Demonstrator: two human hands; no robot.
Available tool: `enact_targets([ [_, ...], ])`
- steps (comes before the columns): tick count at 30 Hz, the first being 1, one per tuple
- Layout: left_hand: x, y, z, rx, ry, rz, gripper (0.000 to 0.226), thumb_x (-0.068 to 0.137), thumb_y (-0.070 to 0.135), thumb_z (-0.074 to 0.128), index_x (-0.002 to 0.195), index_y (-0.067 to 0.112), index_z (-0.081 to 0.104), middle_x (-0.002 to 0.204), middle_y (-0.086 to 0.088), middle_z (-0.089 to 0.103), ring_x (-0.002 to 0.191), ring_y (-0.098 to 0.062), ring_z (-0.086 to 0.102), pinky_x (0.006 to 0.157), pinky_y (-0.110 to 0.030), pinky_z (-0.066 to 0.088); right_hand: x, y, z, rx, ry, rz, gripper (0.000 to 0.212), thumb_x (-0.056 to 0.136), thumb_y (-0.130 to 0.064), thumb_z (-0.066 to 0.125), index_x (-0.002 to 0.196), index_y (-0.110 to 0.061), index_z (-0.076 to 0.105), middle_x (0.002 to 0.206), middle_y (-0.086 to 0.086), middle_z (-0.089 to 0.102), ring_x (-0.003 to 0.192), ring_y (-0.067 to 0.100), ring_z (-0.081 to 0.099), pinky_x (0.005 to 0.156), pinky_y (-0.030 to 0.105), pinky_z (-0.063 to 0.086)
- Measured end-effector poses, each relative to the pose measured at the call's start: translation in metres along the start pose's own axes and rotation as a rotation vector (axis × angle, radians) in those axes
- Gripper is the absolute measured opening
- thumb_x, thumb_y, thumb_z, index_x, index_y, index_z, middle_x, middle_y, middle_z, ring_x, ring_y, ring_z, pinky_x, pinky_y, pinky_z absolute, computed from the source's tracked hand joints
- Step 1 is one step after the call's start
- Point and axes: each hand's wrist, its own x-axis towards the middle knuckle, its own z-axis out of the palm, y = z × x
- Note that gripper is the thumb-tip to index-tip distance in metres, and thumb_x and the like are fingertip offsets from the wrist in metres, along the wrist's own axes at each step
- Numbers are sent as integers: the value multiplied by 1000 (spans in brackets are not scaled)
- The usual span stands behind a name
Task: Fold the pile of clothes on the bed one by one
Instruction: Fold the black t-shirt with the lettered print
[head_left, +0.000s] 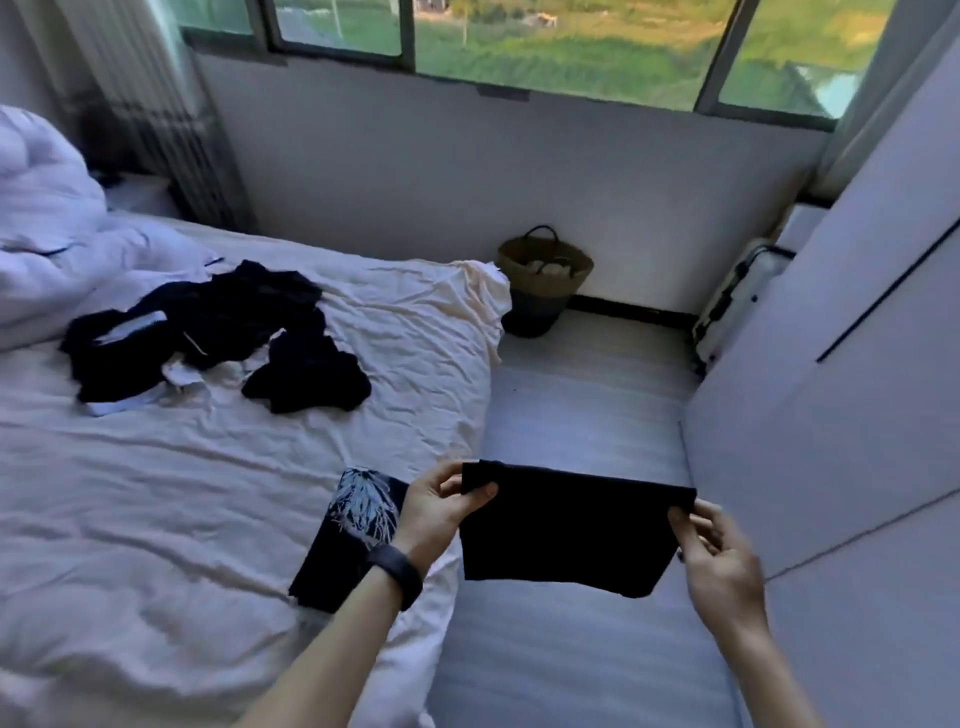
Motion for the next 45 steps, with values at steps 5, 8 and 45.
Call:
enact_targets([
  [5,2,-40,-16,7,353,-40,19,82,-6,75,94,8,72,81,-1,75,78,-7,69,72,-17,53,68,28,58,-37,-291,7,16,98,-24,65,91,-38,69,82,-9,74,75,3,68,62,13,49],
  [8,-8,-58,-26,-26,559,-75,18,82,-2,76,95,10,73,84,-3,75,82,-12,69,76,-20,54,94,25,98,-82,-492,-26,14,99,-21,64,93,-34,67,87,-8,73,75,-2,67,62,11,48],
  [45,79,-224,-179,-420,1477,-678,36,90,54,66,109,26,54,105,9,61,96,-10,60,76,-29,47,133,88,533,-851,-1451,-176,36,94,-51,63,112,-22,51,100,-12,59,90,12,61,71,30,47],
])
